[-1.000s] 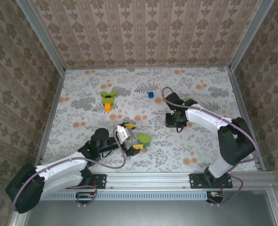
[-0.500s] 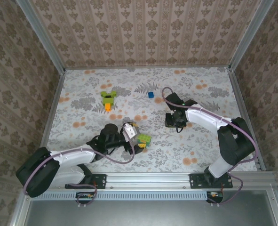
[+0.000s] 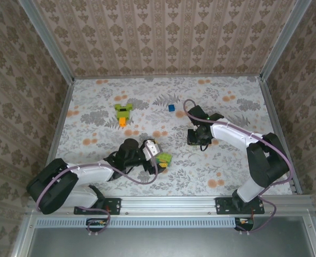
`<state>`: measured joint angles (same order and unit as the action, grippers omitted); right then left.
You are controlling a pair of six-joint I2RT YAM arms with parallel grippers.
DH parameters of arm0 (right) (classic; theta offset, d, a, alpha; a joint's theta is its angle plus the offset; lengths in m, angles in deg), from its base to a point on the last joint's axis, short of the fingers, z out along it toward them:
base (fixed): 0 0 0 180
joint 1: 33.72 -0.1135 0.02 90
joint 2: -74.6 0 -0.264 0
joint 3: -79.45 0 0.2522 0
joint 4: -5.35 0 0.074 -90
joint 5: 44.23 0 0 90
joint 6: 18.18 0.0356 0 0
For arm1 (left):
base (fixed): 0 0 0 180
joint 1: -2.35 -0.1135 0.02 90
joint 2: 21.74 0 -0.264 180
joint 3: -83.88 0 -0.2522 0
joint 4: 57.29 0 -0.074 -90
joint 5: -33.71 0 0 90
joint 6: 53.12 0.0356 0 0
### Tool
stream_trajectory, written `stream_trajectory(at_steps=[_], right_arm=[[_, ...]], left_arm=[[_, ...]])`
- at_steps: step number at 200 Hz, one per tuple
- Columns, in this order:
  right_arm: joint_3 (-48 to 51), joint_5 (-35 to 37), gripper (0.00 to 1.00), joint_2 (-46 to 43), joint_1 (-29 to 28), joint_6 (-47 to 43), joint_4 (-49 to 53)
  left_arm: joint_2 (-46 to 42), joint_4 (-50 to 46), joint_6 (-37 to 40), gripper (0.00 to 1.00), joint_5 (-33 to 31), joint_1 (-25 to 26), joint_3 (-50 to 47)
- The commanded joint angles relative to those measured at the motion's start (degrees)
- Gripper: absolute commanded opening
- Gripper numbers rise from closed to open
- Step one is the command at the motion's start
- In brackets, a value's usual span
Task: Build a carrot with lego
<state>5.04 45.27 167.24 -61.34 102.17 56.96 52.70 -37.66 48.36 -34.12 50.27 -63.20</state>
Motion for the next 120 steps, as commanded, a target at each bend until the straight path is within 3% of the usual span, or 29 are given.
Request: stream_trajectory(at_steps=[1,58,120], right_arm=[[-1.22,-0.33,0.29,1.03,0.11,-0.26,0.70],[-1.60,0.01,0.29,1.49,-0.07,-0.11,1.08],[-1.85,0.49,0.29,1.31,-0.42,-0.03,1.49]], left_arm=[[0.21,1.29,1.75,0.93,2.52,-0.20,1.27],[-0.25,0.37,1.66,0.76,5.22,-0.23,1.41],[-0.56,0.44,0.39,0.73,6.39,-0.11,0.84]])
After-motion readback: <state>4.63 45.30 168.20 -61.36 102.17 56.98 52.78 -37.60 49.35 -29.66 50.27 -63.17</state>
